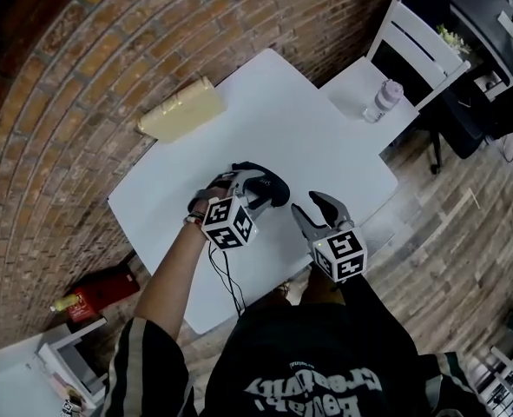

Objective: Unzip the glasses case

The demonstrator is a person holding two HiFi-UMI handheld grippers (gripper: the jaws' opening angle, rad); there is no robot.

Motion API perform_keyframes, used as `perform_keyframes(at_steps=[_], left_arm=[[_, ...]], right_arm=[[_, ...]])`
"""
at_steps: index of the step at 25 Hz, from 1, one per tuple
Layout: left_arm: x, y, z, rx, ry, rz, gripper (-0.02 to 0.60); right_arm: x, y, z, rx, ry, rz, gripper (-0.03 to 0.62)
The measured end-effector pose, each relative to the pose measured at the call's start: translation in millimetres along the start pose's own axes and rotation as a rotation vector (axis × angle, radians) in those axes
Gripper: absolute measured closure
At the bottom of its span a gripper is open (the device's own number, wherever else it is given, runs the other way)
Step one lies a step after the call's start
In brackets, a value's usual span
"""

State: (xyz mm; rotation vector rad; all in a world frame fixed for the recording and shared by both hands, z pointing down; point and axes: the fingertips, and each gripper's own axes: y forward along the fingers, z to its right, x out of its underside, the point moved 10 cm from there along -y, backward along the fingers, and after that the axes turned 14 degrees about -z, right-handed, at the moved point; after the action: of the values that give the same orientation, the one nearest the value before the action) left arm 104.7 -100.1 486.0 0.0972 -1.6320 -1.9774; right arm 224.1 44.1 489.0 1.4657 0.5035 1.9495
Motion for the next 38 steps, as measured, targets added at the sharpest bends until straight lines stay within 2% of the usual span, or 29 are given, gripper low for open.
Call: perform_keyframes(at_steps=[5, 9, 11, 13, 15, 16, 20, 22, 25, 29, 33, 37, 38], left_arm=[[1.8, 24.2, -4.0, 0.051, 0.154, -0.115, 0.353], [0.2, 40.0, -4.2, 0.119, 0.285, -0.202, 0.304], [-2.7, 42.8, -4.0, 0.164, 0.315, -0.232, 0.301], [-4.5, 43.9, -2.8, 0.185, 0.313, -0.246, 0.310], [-3.7, 44.3, -1.2, 0.187, 0.263, -0.250, 0.308], [-2.5, 44.4, -1.1, 0.195, 0.203, -0.254, 0.310], [4.4, 41.6, -2.1, 0.254, -0.117, -0.264, 0.311], [6.8, 39.6, -0.2, 0.261, -0.227, -0.260, 0.314], [7.8, 38.1, 3.6, 0.248, -0.346, -0.253, 0.319], [9.7, 36.4, 13.0, 0.196, -0.428, -0.258, 0.319], [14.9, 35.6, 22.3, 0.141, -0.474, -0.195, 0.313], [20.2, 36.7, 25.4, 0.132, -0.521, -0.139, 0.307], [20.6, 37.3, 25.3, 0.129, -0.522, -0.135, 0.302]], right_arm=[[15.5, 19.4, -9.7, -0.055, -0.021, -0.082, 0.388], [19.4, 28.2, -20.5, -0.089, -0.056, -0.121, 0.388], [21.9, 31.3, -22.4, -0.096, -0.072, -0.137, 0.388], [26.8, 34.6, -21.5, -0.098, -0.078, -0.161, 0.387], [31.4, 37.7, -20.7, -0.097, -0.084, -0.180, 0.387], [32.6, 39.5, -20.6, -0.096, -0.090, -0.184, 0.387], [37.4, 49.2, -19.2, -0.091, -0.110, -0.214, 0.388], [38.0, 55.3, -18.2, -0.085, -0.132, -0.225, 0.390], [38.7, 65.3, -17.6, -0.073, -0.168, -0.273, 0.413], [47.0, 78.9, -20.2, -0.066, -0.181, -0.350, 0.419], [49.5, 87.2, -20.3, -0.035, -0.171, -0.368, 0.433], [44.5, 92.2, -17.5, 0.021, -0.183, -0.370, 0.474], [43.3, 92.9, -16.8, 0.030, -0.186, -0.372, 0.501]])
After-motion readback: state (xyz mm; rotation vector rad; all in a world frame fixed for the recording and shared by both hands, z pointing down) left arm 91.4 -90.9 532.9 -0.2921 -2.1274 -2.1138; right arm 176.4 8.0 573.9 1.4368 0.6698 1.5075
